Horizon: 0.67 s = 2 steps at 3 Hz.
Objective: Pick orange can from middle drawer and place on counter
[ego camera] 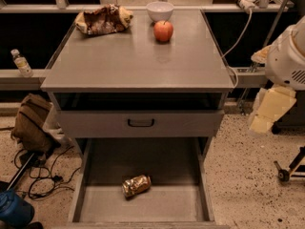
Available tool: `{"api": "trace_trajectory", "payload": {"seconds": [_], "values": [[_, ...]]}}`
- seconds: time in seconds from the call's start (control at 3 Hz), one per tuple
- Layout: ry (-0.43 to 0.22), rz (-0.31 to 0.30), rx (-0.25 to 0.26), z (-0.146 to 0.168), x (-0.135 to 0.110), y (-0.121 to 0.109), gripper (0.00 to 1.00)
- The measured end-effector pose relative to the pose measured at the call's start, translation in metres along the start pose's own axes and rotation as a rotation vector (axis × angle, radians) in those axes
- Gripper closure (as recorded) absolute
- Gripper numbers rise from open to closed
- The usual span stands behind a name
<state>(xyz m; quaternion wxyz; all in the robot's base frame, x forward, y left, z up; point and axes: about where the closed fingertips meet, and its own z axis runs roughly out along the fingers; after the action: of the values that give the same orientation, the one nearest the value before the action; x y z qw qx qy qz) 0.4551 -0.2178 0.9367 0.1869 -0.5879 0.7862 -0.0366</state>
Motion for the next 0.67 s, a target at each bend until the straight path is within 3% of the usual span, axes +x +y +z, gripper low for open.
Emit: {"api": "trace_trajectory", "payload": {"seconds": [0.33, 0.67], "values": [[-0.035, 0.002, 0.015, 0.025, -0.01, -0.003, 0.0], [-0.1, 0.049, 0.007, 0.084, -0.015, 0.013, 0.0]]}}
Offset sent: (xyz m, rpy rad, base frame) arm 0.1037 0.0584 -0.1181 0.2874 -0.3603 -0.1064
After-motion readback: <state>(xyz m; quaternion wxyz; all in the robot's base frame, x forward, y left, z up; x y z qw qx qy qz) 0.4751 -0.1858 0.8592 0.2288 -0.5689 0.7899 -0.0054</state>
